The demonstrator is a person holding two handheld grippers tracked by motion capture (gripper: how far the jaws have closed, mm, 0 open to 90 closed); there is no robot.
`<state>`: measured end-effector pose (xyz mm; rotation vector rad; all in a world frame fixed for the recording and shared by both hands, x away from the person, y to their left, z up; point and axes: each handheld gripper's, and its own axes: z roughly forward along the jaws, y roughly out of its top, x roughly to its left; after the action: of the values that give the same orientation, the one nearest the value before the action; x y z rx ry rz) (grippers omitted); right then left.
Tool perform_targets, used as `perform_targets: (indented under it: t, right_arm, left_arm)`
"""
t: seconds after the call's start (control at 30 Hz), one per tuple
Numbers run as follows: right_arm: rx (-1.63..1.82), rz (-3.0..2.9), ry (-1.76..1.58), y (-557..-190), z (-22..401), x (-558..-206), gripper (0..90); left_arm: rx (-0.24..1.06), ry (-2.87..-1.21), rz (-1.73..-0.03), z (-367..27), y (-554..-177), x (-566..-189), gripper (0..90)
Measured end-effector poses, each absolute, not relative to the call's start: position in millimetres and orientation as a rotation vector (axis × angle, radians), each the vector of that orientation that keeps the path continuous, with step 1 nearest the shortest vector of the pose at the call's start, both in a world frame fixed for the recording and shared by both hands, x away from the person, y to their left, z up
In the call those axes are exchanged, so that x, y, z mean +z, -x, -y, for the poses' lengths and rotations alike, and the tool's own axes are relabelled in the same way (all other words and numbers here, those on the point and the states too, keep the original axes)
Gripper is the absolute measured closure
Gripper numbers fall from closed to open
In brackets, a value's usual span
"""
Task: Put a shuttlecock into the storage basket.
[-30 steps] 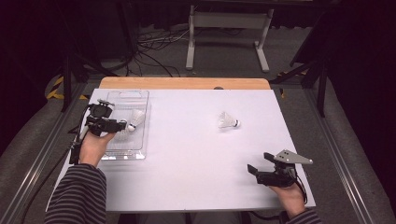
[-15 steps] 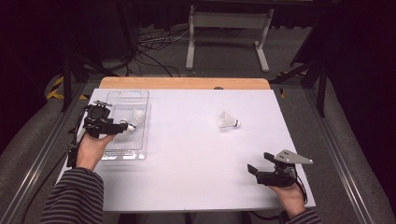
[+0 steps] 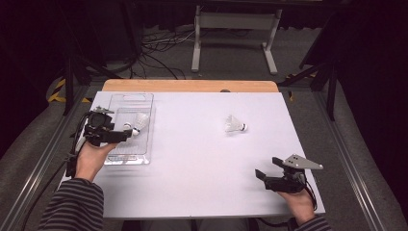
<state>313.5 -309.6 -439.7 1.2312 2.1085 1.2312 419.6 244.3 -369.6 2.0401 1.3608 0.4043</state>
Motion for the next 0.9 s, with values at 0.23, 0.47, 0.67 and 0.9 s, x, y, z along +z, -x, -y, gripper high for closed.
perform_targets:
  t: [0.23, 0.47, 0.67, 0.9]
  right_arm:
    - [1.229, -2.11, -1.236, -313.5, 309.4, -439.8, 14.4]
    - [1.238, -2.1, -1.24, -313.1, 310.6, -439.6, 14.4]
    - [1.238, -2.101, -1.242, -313.1, 310.7, -439.7, 14.4]
    - [1.239, -2.099, -1.242, -312.8, 311.0, -439.5, 14.4]
  left_arm:
    - [0.391, -2.025, -1.31, -245.4, -412.1, -366.6, 25.7]
    - [0.382, -2.024, -1.276, -242.0, -406.0, -365.9, 25.6]
    - [0.386, -2.019, -1.265, -243.2, -403.9, -368.0, 25.8]
    - [0.383, -2.004, -1.255, -246.0, -398.8, -368.9, 26.0]
